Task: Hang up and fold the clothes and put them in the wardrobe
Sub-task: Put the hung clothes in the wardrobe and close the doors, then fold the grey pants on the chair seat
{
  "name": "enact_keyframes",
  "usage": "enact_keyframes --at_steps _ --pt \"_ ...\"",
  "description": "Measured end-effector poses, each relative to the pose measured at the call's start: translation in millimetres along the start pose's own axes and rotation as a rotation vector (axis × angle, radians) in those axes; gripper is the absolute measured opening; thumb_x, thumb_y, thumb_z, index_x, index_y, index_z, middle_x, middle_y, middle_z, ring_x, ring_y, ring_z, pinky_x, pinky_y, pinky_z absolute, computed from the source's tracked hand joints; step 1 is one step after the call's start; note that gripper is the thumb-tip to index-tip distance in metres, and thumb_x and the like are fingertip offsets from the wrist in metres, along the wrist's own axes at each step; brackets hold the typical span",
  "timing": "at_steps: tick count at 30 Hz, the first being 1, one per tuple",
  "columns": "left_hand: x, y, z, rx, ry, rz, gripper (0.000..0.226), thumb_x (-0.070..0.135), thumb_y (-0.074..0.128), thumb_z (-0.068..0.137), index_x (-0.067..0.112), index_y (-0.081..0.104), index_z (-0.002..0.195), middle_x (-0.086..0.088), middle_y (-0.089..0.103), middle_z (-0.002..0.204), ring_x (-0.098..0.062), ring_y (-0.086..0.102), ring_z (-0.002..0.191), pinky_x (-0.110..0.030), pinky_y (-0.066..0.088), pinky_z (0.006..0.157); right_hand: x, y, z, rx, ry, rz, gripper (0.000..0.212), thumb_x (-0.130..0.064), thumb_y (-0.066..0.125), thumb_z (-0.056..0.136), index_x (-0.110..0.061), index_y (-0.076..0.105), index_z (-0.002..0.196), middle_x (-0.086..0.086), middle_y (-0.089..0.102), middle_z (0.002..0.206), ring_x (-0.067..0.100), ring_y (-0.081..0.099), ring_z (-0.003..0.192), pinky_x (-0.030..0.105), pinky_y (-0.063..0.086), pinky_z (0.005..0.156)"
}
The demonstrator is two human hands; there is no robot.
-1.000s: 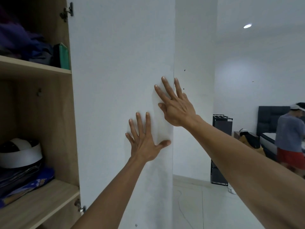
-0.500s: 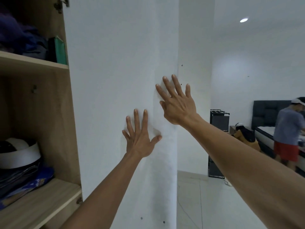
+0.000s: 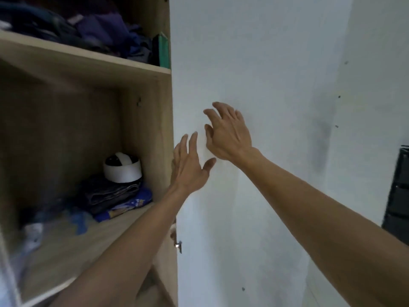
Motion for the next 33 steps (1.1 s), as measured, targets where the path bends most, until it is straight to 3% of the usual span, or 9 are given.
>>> enact_keyframes --at_steps 5,9,14,16,18,20,24,28,33 --pt "-51.6 -36.4 -14.6 0.080 -0.192 0.206 0.080 0.050 0.058 0.094 0.014 0.019 0.155 -0.009 0.024 0.158 -0.031 0.022 0.145 -0.048 0.029 0.115 -30.4 54.3 12.9 -0.077 0.017 0.298 0.048 -0.026 0.047 0.099 -0.015 0.045 0.146 0.011 0.038 0.156 0.031 0.033 0.144 0.051 0.027 0.116" --pt "-65.2 -80.0 -68.1 0.182 -0.429 0.330 0.076 0.040 0.065 0.092 0.014 0.027 0.152 -0.011 0.028 0.152 -0.034 0.032 0.137 -0.046 0.036 0.107 -67.4 90.5 -5.7 -0.310 0.019 0.568 0.045 -0.024 0.050 0.095 -0.013 0.048 0.138 0.012 0.044 0.144 0.034 0.045 0.129 0.052 0.041 0.104" --pt "-53.3 -126.7 -169.7 0.175 -0.700 0.482 0.070 0.050 0.060 0.083 0.007 0.049 0.138 -0.018 0.049 0.137 -0.037 0.049 0.125 -0.042 0.041 0.104 -123.8 111.9 -55.1 -0.550 -0.145 0.833 0.057 -0.017 0.057 0.091 -0.013 0.042 0.145 0.012 0.041 0.145 0.033 0.052 0.122 0.038 0.050 0.094" --pt "-34.2 -151.8 -239.5 0.153 -0.874 0.538 0.060 0.046 0.061 0.088 0.007 0.055 0.133 -0.016 0.058 0.131 -0.035 0.055 0.121 -0.037 0.044 0.100 -164.0 107.8 -97.4 -0.739 -0.237 0.903 0.058 -0.017 0.055 0.091 -0.010 0.042 0.146 0.015 0.045 0.144 0.035 0.050 0.127 0.039 0.047 0.097" --pt "-12.5 -172.3 -300.2 0.128 -1.019 0.546 0.049 0.039 0.068 0.091 0.012 0.057 0.131 -0.007 0.063 0.128 -0.025 0.062 0.114 -0.026 0.046 0.093 -194.8 95.8 -132.2 -0.811 -0.315 0.918 0.057 -0.023 0.055 0.087 -0.004 0.047 0.141 0.019 0.048 0.145 0.036 0.047 0.133 0.035 0.041 0.103" --pt "21.8 -201.8 -381.4 0.147 -1.212 0.570 0.045 0.040 0.070 0.090 0.015 0.062 0.126 -0.005 0.066 0.121 -0.019 0.064 0.108 -0.019 0.042 0.086 -236.4 64.5 -185.4 -0.895 -0.466 0.974 0.052 -0.023 0.054 0.091 0.000 0.050 0.137 0.021 0.051 0.144 0.035 0.048 0.132 0.032 0.039 0.104" --pt "109.5 -255.9 -525.3 0.271 -1.503 0.652 0.042 0.042 0.073 0.087 0.017 0.065 0.120 -0.003 0.069 0.115 -0.018 0.062 0.111 -0.020 0.042 0.094 -298.8 0.5 -271.9 -0.979 -0.672 1.043 0.046 -0.015 0.057 0.095 -0.002 0.049 0.138 0.019 0.055 0.138 0.034 0.052 0.126 0.030 0.042 0.093" --pt "258.9 -280.4 -662.0 0.458 -1.786 0.748 0.044 0.044 0.072 0.087 0.018 0.064 0.122 -0.005 0.067 0.121 -0.023 0.061 0.115 -0.035 0.047 0.103 -336.1 -107.9 -381.9 -1.097 -0.899 1.136 0.057 -0.015 0.057 0.092 -0.013 0.042 0.148 0.013 0.051 0.144 0.029 0.043 0.137 0.025 0.038 0.100" --pt "468.7 -254.8 -806.2 0.662 -2.019 0.789 0.040 0.037 0.073 0.088 0.013 0.065 0.118 -0.001 0.071 0.105 -0.019 0.066 0.102 -0.026 0.047 0.093 -325.0 -253.6 -543.3 -1.141 -1.256 1.184 0.057 -0.020 0.059 0.094 -0.013 0.041 0.148 0.011 0.054 0.141 0.030 0.040 0.139 0.029 0.035 0.107"
Point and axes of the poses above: each hand's wrist, its own z-axis towards the middle knuckle, its own y-axis out of the palm, x = y × z, the point moved 4 cm from there along z, towards the middle knuckle
